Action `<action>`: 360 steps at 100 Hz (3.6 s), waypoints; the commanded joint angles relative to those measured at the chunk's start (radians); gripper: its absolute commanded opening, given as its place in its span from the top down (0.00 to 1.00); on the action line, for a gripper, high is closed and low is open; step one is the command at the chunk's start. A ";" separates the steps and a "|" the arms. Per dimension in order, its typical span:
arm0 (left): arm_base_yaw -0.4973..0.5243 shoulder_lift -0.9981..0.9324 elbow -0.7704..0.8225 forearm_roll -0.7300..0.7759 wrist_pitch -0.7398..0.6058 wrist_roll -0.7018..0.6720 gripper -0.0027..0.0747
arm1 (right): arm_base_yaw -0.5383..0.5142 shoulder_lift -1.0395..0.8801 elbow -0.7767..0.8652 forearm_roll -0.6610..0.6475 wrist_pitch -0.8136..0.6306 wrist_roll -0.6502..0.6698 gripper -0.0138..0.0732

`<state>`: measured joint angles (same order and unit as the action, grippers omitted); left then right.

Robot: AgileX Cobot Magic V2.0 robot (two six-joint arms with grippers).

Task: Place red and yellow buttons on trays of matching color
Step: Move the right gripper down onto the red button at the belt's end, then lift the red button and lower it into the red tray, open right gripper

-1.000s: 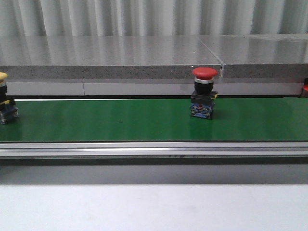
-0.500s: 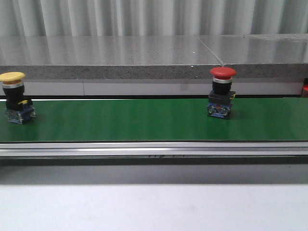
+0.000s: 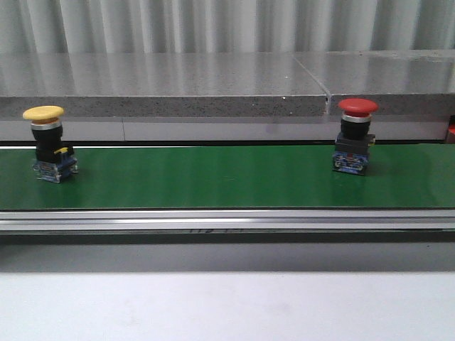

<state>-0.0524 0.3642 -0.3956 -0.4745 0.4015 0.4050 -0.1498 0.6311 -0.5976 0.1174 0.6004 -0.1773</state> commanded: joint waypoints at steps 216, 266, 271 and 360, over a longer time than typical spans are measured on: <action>-0.011 0.004 -0.028 -0.025 -0.072 -0.001 0.99 | -0.234 0.969 -0.982 0.014 0.200 -0.058 0.59; -0.011 0.004 -0.028 -0.025 -0.072 -0.001 0.99 | -0.390 1.367 -1.286 0.061 0.203 -0.047 0.59; -0.011 0.004 -0.028 -0.025 -0.072 -0.001 0.99 | -0.390 1.393 -1.309 0.061 0.203 -0.047 0.59; -0.011 0.004 -0.028 -0.025 -0.072 -0.001 0.99 | -0.389 1.572 -1.356 0.089 0.090 -0.047 0.59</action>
<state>-0.0524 0.3642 -0.3956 -0.4761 0.4015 0.4050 -0.5359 2.2638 -1.9160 0.1899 0.7426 -0.2192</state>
